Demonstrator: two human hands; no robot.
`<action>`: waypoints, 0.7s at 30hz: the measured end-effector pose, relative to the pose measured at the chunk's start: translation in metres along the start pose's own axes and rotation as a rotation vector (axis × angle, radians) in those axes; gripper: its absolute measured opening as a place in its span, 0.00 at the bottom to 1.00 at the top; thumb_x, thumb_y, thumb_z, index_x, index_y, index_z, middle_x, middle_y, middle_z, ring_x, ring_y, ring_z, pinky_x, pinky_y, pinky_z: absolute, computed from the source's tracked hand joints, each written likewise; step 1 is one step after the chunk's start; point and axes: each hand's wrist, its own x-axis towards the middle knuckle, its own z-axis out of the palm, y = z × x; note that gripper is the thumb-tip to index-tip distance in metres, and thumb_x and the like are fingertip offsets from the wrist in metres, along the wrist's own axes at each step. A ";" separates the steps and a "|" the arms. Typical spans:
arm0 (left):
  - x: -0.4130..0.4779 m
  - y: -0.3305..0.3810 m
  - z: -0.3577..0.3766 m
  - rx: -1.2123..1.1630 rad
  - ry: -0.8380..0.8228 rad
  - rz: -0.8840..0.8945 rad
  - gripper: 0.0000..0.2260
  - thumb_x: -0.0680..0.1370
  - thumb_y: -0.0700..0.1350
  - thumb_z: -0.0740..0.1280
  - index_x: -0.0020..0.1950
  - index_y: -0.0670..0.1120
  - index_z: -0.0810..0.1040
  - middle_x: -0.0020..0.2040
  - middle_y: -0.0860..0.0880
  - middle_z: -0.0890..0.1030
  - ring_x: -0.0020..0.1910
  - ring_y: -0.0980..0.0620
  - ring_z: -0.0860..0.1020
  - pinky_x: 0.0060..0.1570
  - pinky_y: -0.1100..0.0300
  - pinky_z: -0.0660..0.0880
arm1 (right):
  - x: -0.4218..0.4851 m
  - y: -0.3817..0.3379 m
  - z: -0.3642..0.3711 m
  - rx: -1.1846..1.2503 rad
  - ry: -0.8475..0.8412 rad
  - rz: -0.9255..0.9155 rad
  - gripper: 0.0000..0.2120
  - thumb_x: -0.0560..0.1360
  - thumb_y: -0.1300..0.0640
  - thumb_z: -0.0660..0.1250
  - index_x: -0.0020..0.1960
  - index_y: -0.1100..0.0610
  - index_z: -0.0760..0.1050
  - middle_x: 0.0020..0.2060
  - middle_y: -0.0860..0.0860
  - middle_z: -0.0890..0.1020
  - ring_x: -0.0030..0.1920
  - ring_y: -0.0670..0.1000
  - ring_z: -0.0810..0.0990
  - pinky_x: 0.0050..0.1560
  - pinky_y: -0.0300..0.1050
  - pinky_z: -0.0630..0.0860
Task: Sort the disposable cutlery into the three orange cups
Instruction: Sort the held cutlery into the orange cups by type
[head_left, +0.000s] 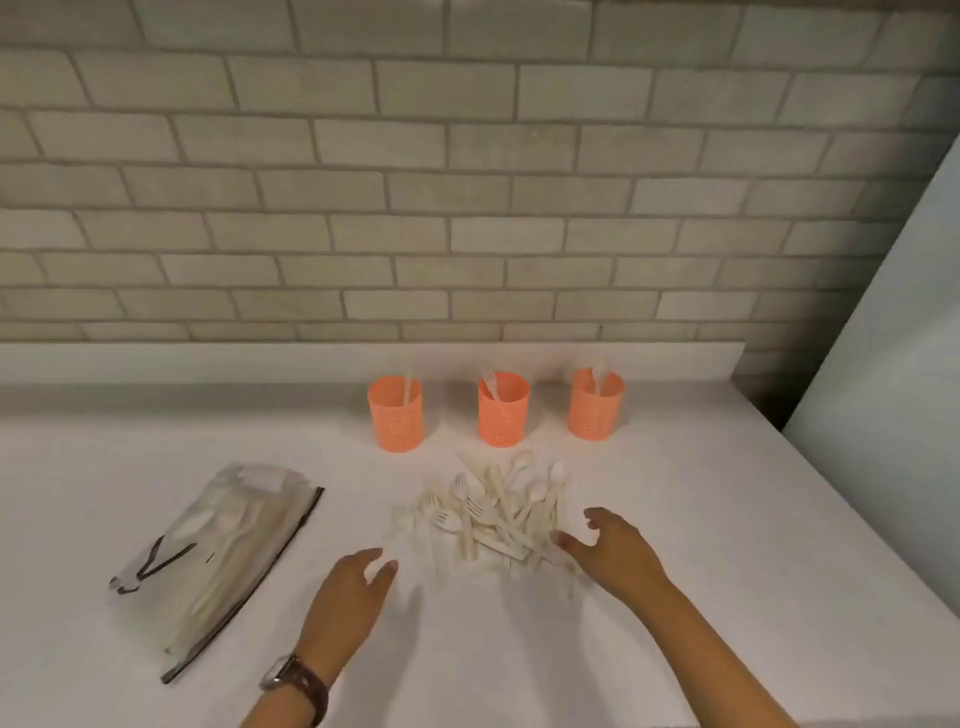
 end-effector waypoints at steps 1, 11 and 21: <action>0.007 -0.005 0.006 0.010 0.008 -0.038 0.21 0.77 0.53 0.63 0.66 0.45 0.72 0.65 0.44 0.73 0.61 0.46 0.75 0.64 0.54 0.68 | 0.007 0.000 0.009 -0.017 -0.004 0.054 0.39 0.70 0.32 0.63 0.71 0.56 0.64 0.68 0.52 0.72 0.67 0.54 0.70 0.63 0.48 0.69; 0.036 -0.012 0.032 0.105 0.057 -0.189 0.23 0.75 0.55 0.64 0.65 0.45 0.72 0.65 0.44 0.71 0.63 0.42 0.71 0.63 0.50 0.66 | 0.078 -0.044 0.075 -0.149 0.054 0.304 0.54 0.57 0.24 0.65 0.69 0.61 0.61 0.64 0.54 0.67 0.66 0.56 0.65 0.64 0.54 0.64; 0.053 0.036 0.073 0.163 0.147 -0.242 0.37 0.69 0.69 0.62 0.65 0.41 0.68 0.66 0.42 0.67 0.64 0.42 0.67 0.63 0.50 0.67 | 0.108 -0.033 0.069 -0.248 -0.018 0.040 0.17 0.75 0.52 0.64 0.59 0.60 0.67 0.56 0.55 0.76 0.54 0.54 0.77 0.50 0.44 0.74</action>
